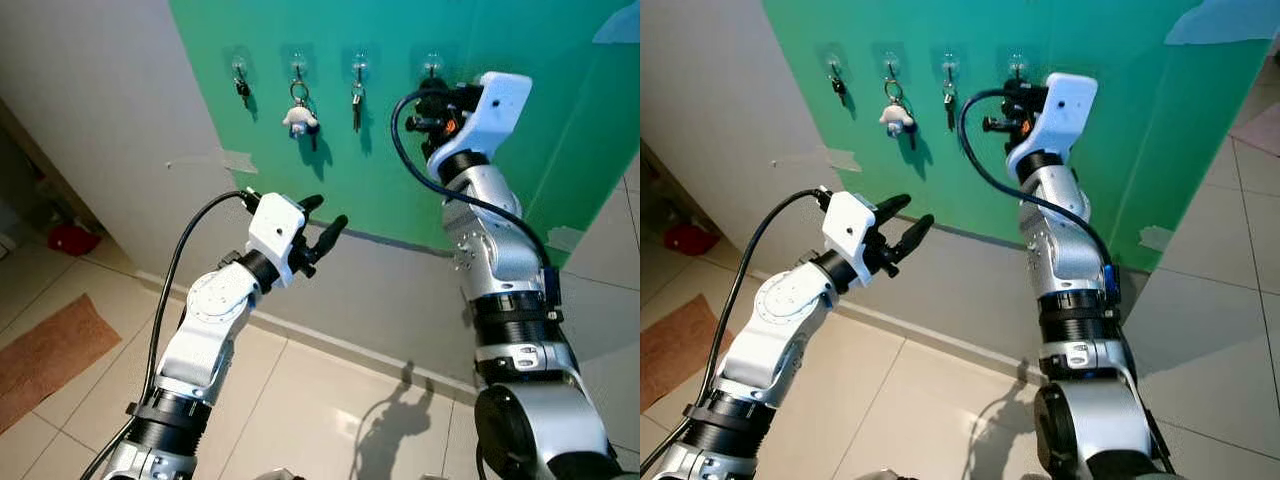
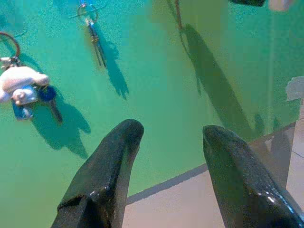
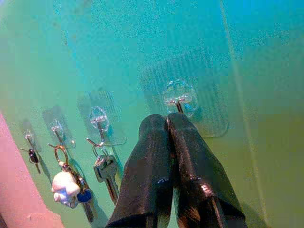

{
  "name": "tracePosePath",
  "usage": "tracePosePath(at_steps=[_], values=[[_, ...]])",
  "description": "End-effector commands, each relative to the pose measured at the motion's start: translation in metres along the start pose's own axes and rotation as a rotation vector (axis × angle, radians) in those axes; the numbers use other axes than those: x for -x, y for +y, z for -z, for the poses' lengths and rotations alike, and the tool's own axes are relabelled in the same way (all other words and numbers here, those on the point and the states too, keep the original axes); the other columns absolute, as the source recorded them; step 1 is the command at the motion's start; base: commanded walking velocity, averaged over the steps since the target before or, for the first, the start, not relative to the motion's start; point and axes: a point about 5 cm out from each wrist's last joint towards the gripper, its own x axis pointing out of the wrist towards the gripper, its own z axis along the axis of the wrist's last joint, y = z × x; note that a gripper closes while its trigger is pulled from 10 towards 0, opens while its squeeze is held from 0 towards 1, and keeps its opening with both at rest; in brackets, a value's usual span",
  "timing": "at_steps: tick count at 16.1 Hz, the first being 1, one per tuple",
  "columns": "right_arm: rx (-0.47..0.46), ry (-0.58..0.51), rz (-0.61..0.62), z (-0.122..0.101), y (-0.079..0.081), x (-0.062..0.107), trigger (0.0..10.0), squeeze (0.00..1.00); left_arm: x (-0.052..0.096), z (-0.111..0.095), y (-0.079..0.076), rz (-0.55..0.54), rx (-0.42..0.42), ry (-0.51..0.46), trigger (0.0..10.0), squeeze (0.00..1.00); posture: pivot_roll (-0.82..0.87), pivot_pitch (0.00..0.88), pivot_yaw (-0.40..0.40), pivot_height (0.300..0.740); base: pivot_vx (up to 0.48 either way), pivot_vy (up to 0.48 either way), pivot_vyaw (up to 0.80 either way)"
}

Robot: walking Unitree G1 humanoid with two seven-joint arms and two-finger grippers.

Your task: Hang keys on a hook

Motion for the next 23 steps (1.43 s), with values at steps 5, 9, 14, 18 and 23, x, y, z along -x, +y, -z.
tracePosePath(at_steps=[5, 9, 14, 18, 23], values=[[-0.025, -0.018, -0.005, -0.008, 0.006, -0.012, 10.0, 0.0, -0.001, -0.004, 0.002, 0.012, -0.018, -0.004, 10.0, 0.0, -0.09, 0.0, 0.16, 0.74, 0.0, 0.0, 0.0], [-0.004, 0.038, 0.005, 0.001, 0.005, -0.014, 10.0, 0.0, -0.001, -0.004, 0.003, 0.016, -0.018, 0.0, 10.0, 0.0, -0.08, 0.0, 0.165, 0.74, 0.0, 0.0, 0.0], [-0.005, 0.018, 0.066, -0.002, -0.004, -0.015, 10.0, 0.0, 0.0, -0.003, 0.001, 0.023, -0.016, 0.003, 10.0, 0.0, -0.09, 0.0, 0.171, 0.74, 0.0, 0.0, 0.0], [-0.019, 0.009, 0.069, -0.007, -0.009, -0.014, 10.0, 0.0, -0.001, -0.003, 0.001, 0.029, -0.015, 0.006, 10.0, 0.0, -0.09, 0.0, 0.174, 0.74, 0.0, 0.0, 0.0], [-0.018, 0.025, 0.067, -0.002, -0.013, -0.008, 10.0, 0.0, -0.001, -0.002, 0.002, 0.034, -0.014, 0.008, 10.0, 0.0, -0.09, 0.0, 0.178, 0.74, 0.0, 0.0, 0.0]])
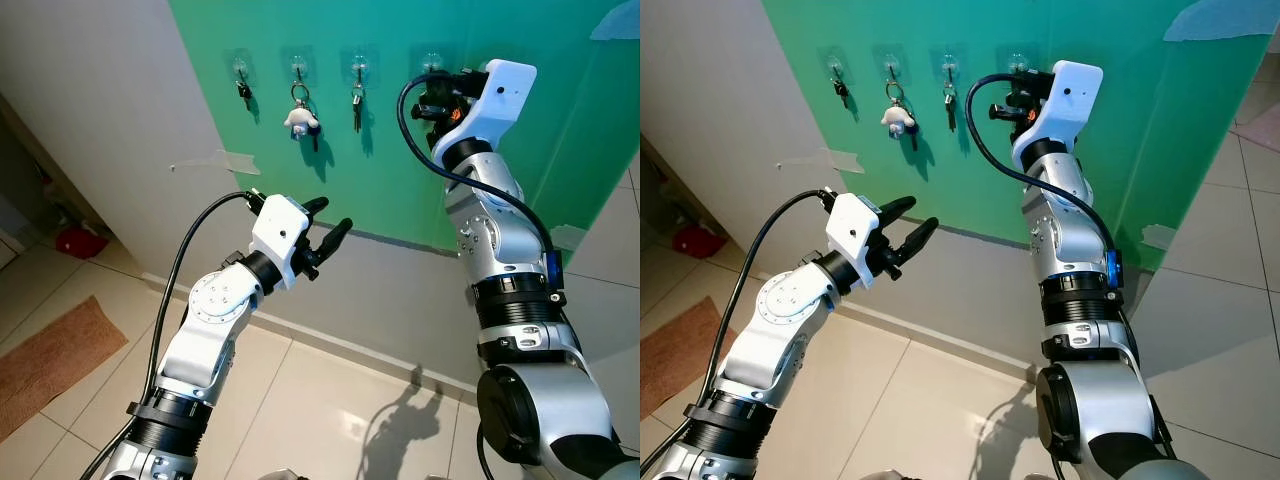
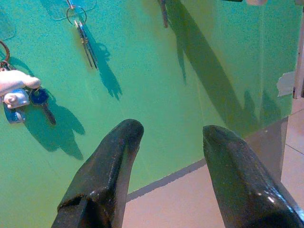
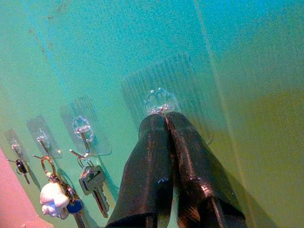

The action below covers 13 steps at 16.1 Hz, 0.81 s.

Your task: Hang keys on a hook

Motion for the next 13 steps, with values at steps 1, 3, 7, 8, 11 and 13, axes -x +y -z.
tracePosePath(at_steps=[1, 3, 7, 8, 11, 13], values=[[-0.006, 0.022, 0.01, 0.004, -0.004, 0.002, 10.0, 0.0, -0.001, -0.002, 0.004, 0.007, -0.014, 0.004, 10.0, 0.0, -0.09, 0.0, 0.178, 0.74, 0.0, 0.0, 0.0], [0.039, 0.105, -0.002, 0.017, -0.002, 0.004, 10.0, 0.0, -0.001, -0.002, 0.005, 0.008, -0.014, 0.005, 10.0, 0.0, -0.09, 0.0, 0.179, 0.74, 0.0, 0.0, 0.0], [0.046, 0.157, 0.021, 0.03, -0.002, 0.008, 10.0, 0.0, -0.001, -0.001, 0.004, 0.005, -0.014, 0.008, 10.0, 0.0, -0.09, 0.0, 0.177, 0.74, 0.0, 0.0, 0.0], [0.048, 0.167, 0.03, 0.032, -0.003, 0.008, 10.0, 0.0, -0.001, -0.001, 0.004, 0.005, -0.014, 0.007, 10.0, 0.0, -0.09, 0.0, 0.177, 0.74, 0.0, 0.0, 0.0], [0.054, 0.184, 0.04, 0.035, -0.007, 0.01, 10.0, 0.0, 0.0, -0.001, 0.004, 0.002, -0.014, 0.008, 10.0, 0.0, -0.08, 0.0, 0.169, 0.74, 0.0, 0.0, 0.0], [0.053, 0.189, 0.039, 0.037, -0.006, 0.012, 10.0, 0.0, -0.001, -0.002, 0.004, 0.002, -0.016, 0.007, 10.0, 0.0, -0.09, 0.0, 0.17, 0.74, 0.0, 0.0, 0.0]])
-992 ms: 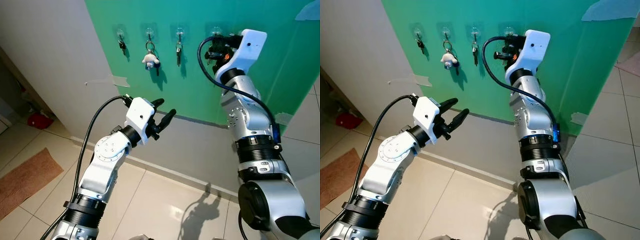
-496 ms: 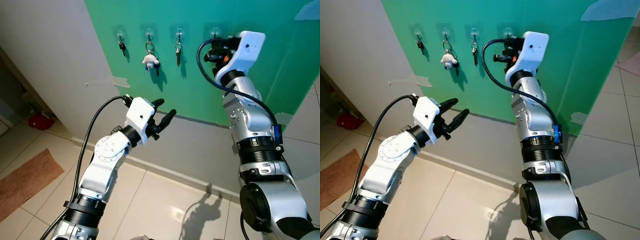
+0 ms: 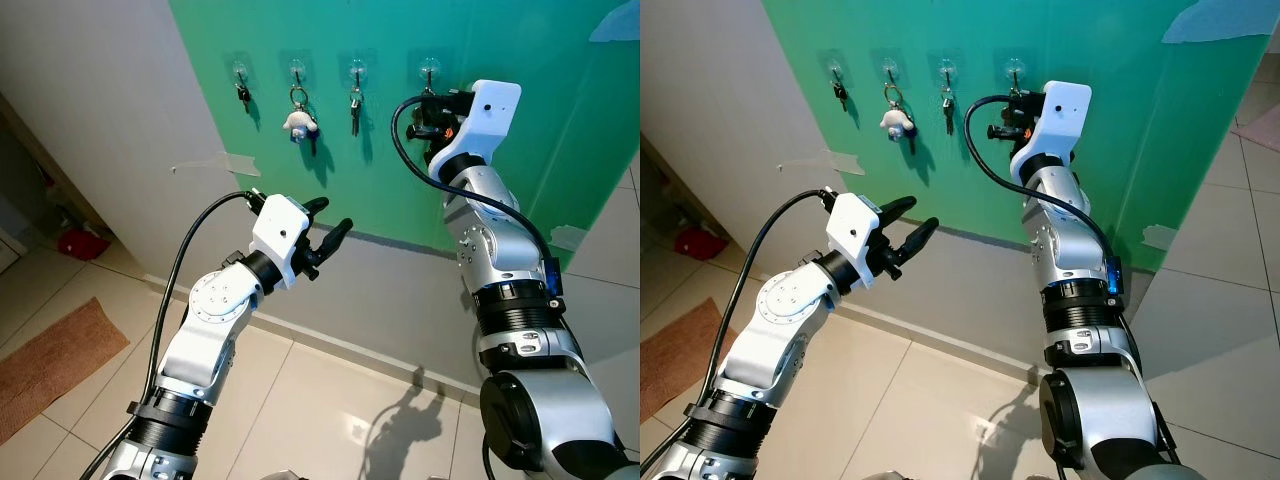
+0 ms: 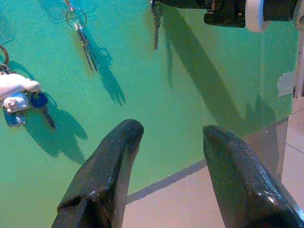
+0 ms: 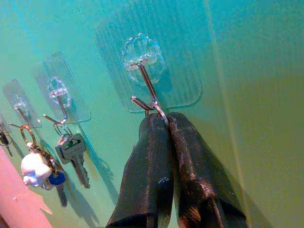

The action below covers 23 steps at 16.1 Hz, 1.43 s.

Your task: Hang keys on a hook

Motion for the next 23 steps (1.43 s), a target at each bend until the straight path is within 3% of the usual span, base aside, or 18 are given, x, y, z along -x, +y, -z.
tracePosePath(at_steps=[1, 13, 14, 15, 19, 20, 21, 23], values=[[0.003, 0.086, 0.018, 0.019, -0.001, 0.005, 10.0, 0.0, -0.001, -0.002, 0.004, 0.001, -0.016, 0.005, 10.0, 0.0, -0.09, 0.0, 0.171, 0.74, 0.0, 0.0, 0.0], [0.007, 0.106, -0.018, 0.031, 0.0, 0.021, 10.0, 0.0, -0.002, -0.005, 0.003, 0.006, -0.016, -0.01, 10.0, 0.0, -0.1, 0.0, 0.18, 0.74, 0.0, 0.0, 0.0], [0.008, 0.109, -0.025, 0.032, 0.001, 0.023, 10.0, 0.98, -0.002, -0.005, 0.003, 0.006, -0.015, -0.014, 10.0, 0.0, -0.1, 0.0, 0.18, 0.74, 0.0, 0.0, 0.0], [0.005, 0.112, -0.041, 0.032, 0.001, 0.024, 10.0, 1.0, -0.003, -0.006, 0.004, 0.004, -0.013, -0.019, 10.0, 0.0, -0.1, 0.0, 0.179, 0.74, 0.0, 0.0, 0.0], [0.058, 0.16, -0.037, 0.044, 0.0, 0.035, 10.0, 1.0, -0.002, -0.006, 0.005, -0.016, -0.001, -0.023, 10.0, 0.0, -0.1, 0.0, 0.171, 0.74, 0.0, 0.0, 0.0], [0.106, 0.185, -0.019, 0.052, -0.005, 0.043, 10.0, 0.27, 0.0, -0.002, 0.007, -0.051, 0.019, -0.01, 10.0, 0.0, -0.11, 0.0, 0.159, 0.74, 0.0, 0.0, 0.0], [0.13, 0.216, 0.005, 0.061, -0.011, 0.054, 10.0, 0.0, 0.004, 0.003, 0.012, -0.098, 0.046, 0.008, 10.0, 0.0, -0.11, 0.0, 0.153, 0.74, 0.0, 0.0, 0.0], [0.167, 0.263, 0.045, 0.076, -0.02, 0.078, 10.0, 0.0, 0.014, 0.018, 0.021, -0.178, 0.062, 0.059, 10.0, 0.0, -0.12, 0.0, 0.146, 0.74, 0.0, 0.0, 0.0]])
